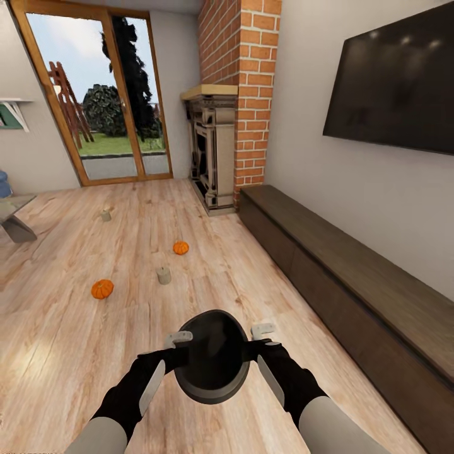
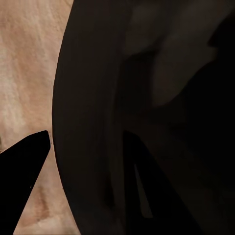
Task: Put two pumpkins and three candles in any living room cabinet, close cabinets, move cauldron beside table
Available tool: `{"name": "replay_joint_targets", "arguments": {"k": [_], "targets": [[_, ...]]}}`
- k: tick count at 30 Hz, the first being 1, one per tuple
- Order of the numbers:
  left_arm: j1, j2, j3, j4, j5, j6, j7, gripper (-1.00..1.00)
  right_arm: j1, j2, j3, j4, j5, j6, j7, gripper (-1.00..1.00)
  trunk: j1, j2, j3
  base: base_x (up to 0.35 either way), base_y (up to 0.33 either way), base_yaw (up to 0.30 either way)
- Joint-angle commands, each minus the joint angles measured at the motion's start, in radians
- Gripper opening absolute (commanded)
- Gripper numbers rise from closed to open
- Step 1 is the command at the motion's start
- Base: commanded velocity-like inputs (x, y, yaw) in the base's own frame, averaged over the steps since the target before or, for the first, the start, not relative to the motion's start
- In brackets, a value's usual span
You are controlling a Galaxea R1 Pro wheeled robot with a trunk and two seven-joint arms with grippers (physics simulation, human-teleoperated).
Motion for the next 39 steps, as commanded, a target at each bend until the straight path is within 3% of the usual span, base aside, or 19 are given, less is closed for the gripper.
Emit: {"name": "replay_joint_targets", "arguments": {"k": [1,4,39], "targets": [[0.000,0.000,0.002,-0.001,0.014,0.006,0.000,-1.00,0.000,0.000,-0.001,-0.037,-0.032,0.001,0.042,-1.00,-0.004,0.007,0.002,0.000,0.000,0.126],[0.000,0.000,0.001,-0.001,0.014,0.006,0.000,-1.00,0.000,0.000,-0.001,-0.037,-0.032,0.001,0.042,-1.00,-0.016,0.028,0.012,0.000,0.000,0.163],[0.000,-0.001,-0.003,-0.003,0.016,0.006,0.000,-1.00,-0.001,0.000,-0.001,-0.037,-0.032,0.001,0.042,-1.00,-0.016,0.028,0.012,0.000,0.000,0.281]]}}
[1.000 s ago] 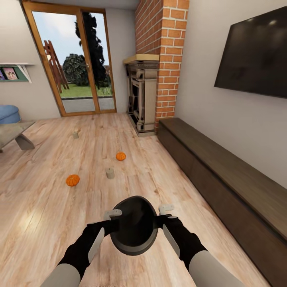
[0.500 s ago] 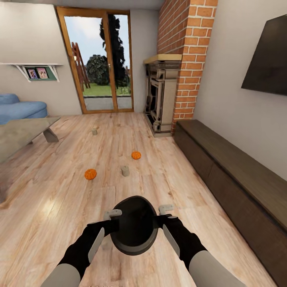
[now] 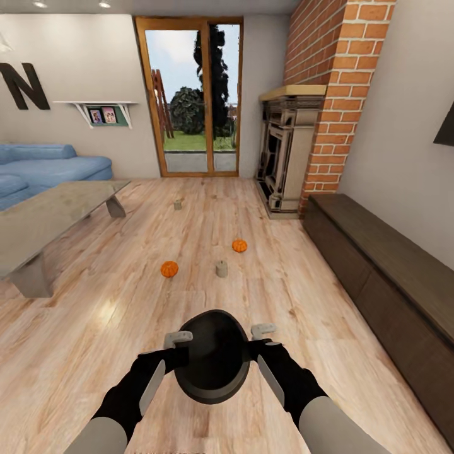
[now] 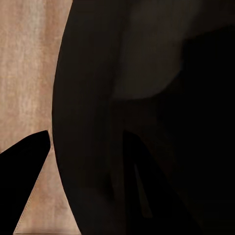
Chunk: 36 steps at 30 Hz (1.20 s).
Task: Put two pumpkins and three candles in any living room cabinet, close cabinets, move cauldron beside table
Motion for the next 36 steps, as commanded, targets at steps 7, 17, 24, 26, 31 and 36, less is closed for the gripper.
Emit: {"name": "replay_joint_targets", "arguments": {"k": [7,17,24,26,31,36], "targets": [[0.000,0.000,-0.002,-0.001,0.022,0.004,0.000,-1.00,0.000,0.000,0.002,-0.038,-0.034,0.002,0.039,-1.00,0.000,0.000,-0.001,0.000,0.000,0.287],[-0.001,0.000,0.002,-0.001,0.022,0.004,-0.001,-1.00,-0.001,0.000,0.002,-0.038,-0.034,0.002,0.039,-1.00,0.000,0.000,-0.001,0.000,0.003,0.288],[0.000,0.001,0.003,-0.001,0.022,0.004,-0.001,-1.00,-0.001,0.000,0.002,-0.038,-0.034,0.002,0.039,-1.00,0.000,0.000,-0.001,-0.008,0.123,0.288],[0.000,0.000,0.002,-0.001,0.022,0.004,-0.001,-1.00,0.000,0.000,0.002,-0.038,-0.034,0.002,0.039,-1.00,0.000,0.000,-0.001,-0.007,0.162,0.288],[0.000,0.000,0.002,-0.001,0.022,0.004,-0.001,-1.00,0.000,0.000,0.002,-0.038,-0.034,0.002,0.039,-1.00,0.000,0.000,-0.001,-0.003,0.165,0.288],[0.000,0.000,0.000,-0.001,0.022,0.004,-0.001,-1.00,-0.001,0.000,0.002,-0.038,-0.034,0.002,0.039,-1.00,0.000,0.000,-0.001,-0.024,0.163,0.288]]}}
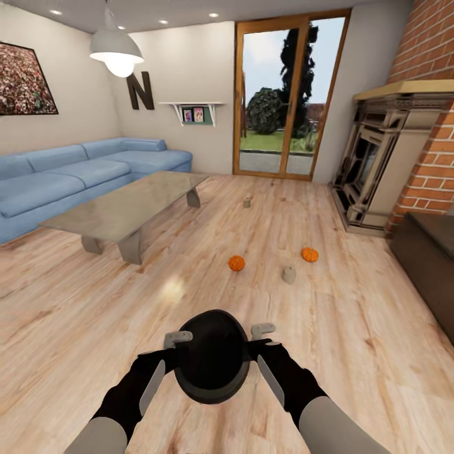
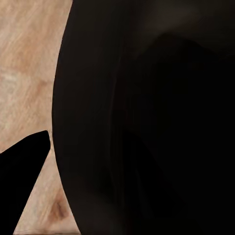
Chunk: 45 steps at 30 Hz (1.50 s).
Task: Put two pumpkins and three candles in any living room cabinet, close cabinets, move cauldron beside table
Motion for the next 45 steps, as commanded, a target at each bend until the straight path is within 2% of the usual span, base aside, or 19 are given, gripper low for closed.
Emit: {"name": "replay_joint_targets", "arguments": {"k": [1,45], "targets": [[0.000,0.000,-0.002,-0.001,0.021,0.004,0.000,-1.00,-0.001,0.000,0.001,-0.038,-0.033,0.002,0.039,-1.00,0.000,0.000,-0.001,-0.010,0.144,0.288],[-0.001,0.002,0.000,-0.003,0.021,0.006,0.000,-1.00,0.000,0.000,0.001,-0.038,-0.032,0.002,0.040,-1.00,0.000,0.000,-0.001,0.000,0.119,0.288]]}}
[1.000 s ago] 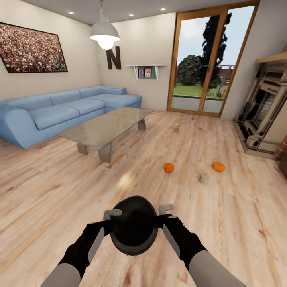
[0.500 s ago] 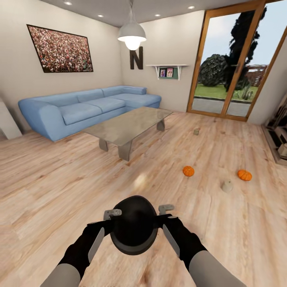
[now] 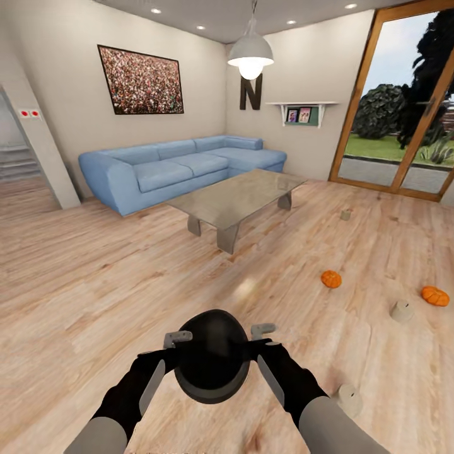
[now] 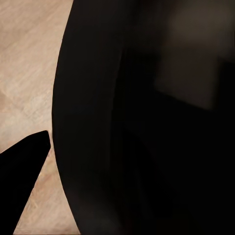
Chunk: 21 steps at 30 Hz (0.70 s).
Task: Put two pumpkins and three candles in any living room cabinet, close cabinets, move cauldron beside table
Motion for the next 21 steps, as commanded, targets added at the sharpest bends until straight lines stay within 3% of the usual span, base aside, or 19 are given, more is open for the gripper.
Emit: {"name": "replay_joint_targets", "arguments": {"k": [1,21], "targets": [[0.000,0.001,0.001,-0.001,0.019,0.005,0.000,-1.00,-0.001,0.000,0.000,-0.035,-0.033,0.001,0.041,-1.00,0.000,0.000,-0.001,0.000,0.116,0.288],[0.000,0.001,0.001,-0.001,0.019,0.006,0.000,-1.00,-0.001,0.000,0.000,-0.039,-0.033,0.002,0.042,-1.00,0.000,0.000,-0.001,0.009,0.116,0.282]]}}
